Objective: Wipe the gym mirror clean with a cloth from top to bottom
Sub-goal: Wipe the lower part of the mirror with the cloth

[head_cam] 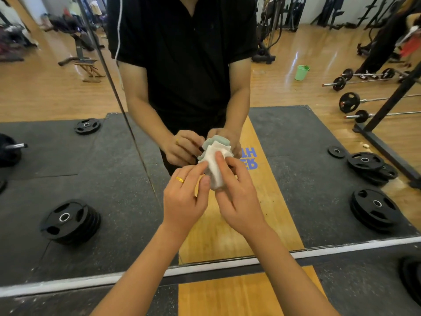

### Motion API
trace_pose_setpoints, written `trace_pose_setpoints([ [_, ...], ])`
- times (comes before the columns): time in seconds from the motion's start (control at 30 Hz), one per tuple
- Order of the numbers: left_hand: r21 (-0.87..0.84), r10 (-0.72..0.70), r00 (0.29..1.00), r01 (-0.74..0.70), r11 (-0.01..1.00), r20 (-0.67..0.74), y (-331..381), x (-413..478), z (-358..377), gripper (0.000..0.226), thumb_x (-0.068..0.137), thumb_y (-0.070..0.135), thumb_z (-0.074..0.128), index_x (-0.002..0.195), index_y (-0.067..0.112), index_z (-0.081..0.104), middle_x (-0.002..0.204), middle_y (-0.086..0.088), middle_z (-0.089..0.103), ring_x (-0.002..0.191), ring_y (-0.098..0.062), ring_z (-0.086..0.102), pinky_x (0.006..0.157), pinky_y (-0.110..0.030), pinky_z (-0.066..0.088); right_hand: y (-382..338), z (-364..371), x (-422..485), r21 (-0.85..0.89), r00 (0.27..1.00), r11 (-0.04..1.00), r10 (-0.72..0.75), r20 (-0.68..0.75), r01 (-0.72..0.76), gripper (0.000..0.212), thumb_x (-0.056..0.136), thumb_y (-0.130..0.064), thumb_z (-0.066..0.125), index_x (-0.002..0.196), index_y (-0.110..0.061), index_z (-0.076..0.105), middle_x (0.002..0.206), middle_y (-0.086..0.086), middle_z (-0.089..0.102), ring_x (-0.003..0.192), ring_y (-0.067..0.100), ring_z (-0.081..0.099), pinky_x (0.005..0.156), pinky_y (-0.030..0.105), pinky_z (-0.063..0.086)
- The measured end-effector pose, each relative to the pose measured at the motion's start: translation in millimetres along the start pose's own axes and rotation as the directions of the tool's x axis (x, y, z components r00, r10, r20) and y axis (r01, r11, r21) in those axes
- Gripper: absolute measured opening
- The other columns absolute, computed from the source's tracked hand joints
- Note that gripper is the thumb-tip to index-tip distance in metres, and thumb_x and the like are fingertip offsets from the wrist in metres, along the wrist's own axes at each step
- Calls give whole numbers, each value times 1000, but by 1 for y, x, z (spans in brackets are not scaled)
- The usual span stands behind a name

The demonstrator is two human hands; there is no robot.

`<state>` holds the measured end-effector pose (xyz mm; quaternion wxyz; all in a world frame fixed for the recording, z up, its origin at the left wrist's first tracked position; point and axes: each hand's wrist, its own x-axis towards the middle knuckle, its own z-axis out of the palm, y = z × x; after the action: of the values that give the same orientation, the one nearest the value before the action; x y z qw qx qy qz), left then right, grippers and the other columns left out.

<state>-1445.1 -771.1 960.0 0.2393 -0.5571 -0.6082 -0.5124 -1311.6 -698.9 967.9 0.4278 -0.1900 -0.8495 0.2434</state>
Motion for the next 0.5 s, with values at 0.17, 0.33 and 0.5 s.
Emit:
trace_pose_setpoints([
  [0.17, -167, -260, 964, 247, 954, -61, 26, -4, 18, 38, 104, 24, 51, 120, -7, 65, 115, -16, 65, 99, -31, 67, 78, -50, 57, -1, -44, 9, -66, 985, 994, -75, 156, 86, 56, 97, -6, 43, 152, -10, 48, 144, 6, 55, 123, 18, 57, 101, 33, 48],
  [0.33, -136, -327, 929, 306, 942, -172, 38, -6, 43, 37, 99, 19, 69, 129, -2, 61, 126, -13, 56, 109, -30, 62, 85, -49, 57, -6, -98, 45, -331, 865, 802, -428, 263, 498, 41, 94, -3, 51, 131, -4, 68, 129, 14, 67, 121, 30, 62, 98, 31, 42],
  [0.5, 34, -259, 929, 277, 960, -263, 45, -16, 68, 42, 104, 7, 59, 145, 11, 49, 140, -21, 46, 122, -31, 54, 96, -41, 54, 25, -132, 87, -401, 646, 507, -564, 515, 763, 48, 94, -11, 55, 142, -10, 61, 151, 16, 53, 147, 35, 42, 123, 52, 29],
])
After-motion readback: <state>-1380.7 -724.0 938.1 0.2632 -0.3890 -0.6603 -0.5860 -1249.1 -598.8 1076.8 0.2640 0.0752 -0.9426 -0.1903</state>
